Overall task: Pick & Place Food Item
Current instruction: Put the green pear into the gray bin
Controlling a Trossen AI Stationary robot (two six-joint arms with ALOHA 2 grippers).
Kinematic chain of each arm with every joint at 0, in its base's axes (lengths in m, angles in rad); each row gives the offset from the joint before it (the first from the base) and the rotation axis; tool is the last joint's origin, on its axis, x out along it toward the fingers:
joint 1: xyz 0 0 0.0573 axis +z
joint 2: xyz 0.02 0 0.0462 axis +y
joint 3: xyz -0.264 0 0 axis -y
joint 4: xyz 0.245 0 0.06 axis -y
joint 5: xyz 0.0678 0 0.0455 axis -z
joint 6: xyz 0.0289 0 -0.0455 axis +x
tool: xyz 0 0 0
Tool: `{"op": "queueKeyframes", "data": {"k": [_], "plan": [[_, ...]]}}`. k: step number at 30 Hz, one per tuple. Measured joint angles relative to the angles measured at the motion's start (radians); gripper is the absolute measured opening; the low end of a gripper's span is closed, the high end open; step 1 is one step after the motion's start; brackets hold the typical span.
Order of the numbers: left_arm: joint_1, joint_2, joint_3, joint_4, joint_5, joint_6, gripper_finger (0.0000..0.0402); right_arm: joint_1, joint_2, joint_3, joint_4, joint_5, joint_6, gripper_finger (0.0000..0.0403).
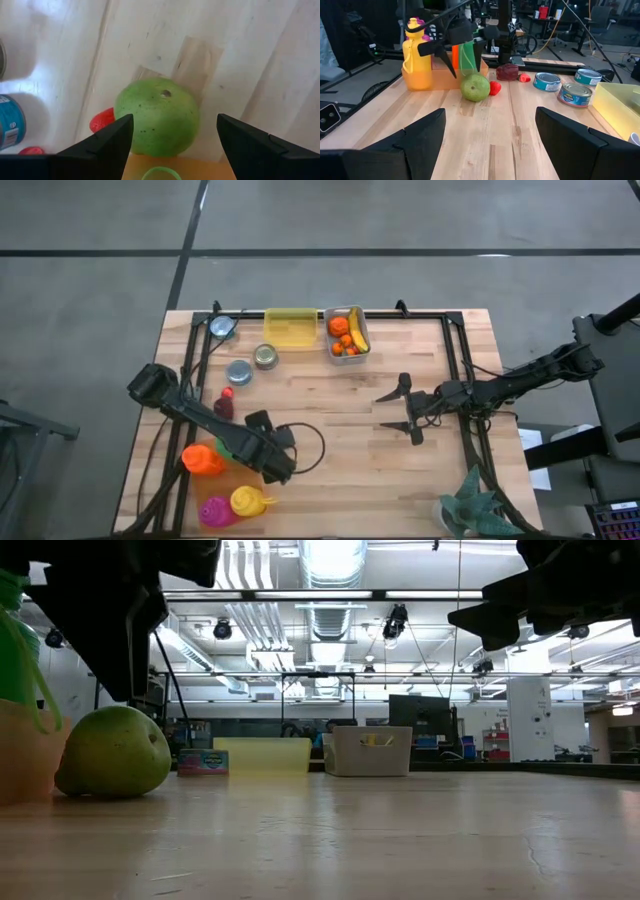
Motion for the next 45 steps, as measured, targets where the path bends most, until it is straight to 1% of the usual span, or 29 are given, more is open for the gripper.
{"op": "queueKeyframes", "data": {"k": [4, 8, 13, 16, 20, 23, 27, 30, 34, 45], "plan": [[0.003, -0.008, 0.008, -0.002, -0.013, 0.009, 0.0289, 0.000, 0.000, 0.000, 0.000, 0.000, 0.000, 0.0306], [0.002, -0.043, 0.000, -0.009, -0.038, 0.008, 0.0289, 0.000, 0.000, 0.000, 0.000, 0.000, 0.000, 0.0306], [-0.010, -0.072, 0.000, -0.036, -0.041, 0.009, 0.0289, 0.000, 0.000, 0.000, 0.000, 0.000, 0.000, 0.0306], [-0.027, -0.073, -0.001, -0.084, -0.041, 0.009, 0.0289, 0.000, 0.000, 0.000, 0.000, 0.000, 0.000, 0.0306], [-0.047, -0.073, -0.018, -0.083, -0.054, 0.012, 0.0289, 0.000, 0.000, 0.000, 0.000, 0.000, 0.000, 0.0306], [-0.047, -0.073, -0.034, -0.059, -0.065, 0.019, 0.0289, 0.000, 0.000, 0.000, 0.000, 0.000, 0.000, 0.0306], [-0.044, -0.072, -0.062, -0.029, -0.068, 0.068, 0.0289, 0.000, 0.000, 0.000, 0.000, 0.000, 0.000, 0.0306], [-0.035, -0.072, -0.092, -0.013, -0.050, 0.065, 0.0289, 0.000, 0.000, 0.000, 0.000, 0.000, 0.000, 0.0306], [-0.022, -0.072, -0.118, 0.047, -0.003, 0.065, 0.0289, 0.000, 0.000, 0.000, 0.000, 0.000, 0.000, 0.0306], [0.029, -0.076, -0.182, 0.127, 0.007, 0.091, 0.0290, 0.000, 0.000, 0.000, 0.000, 0.000, 0.000, 0.0306]]}}
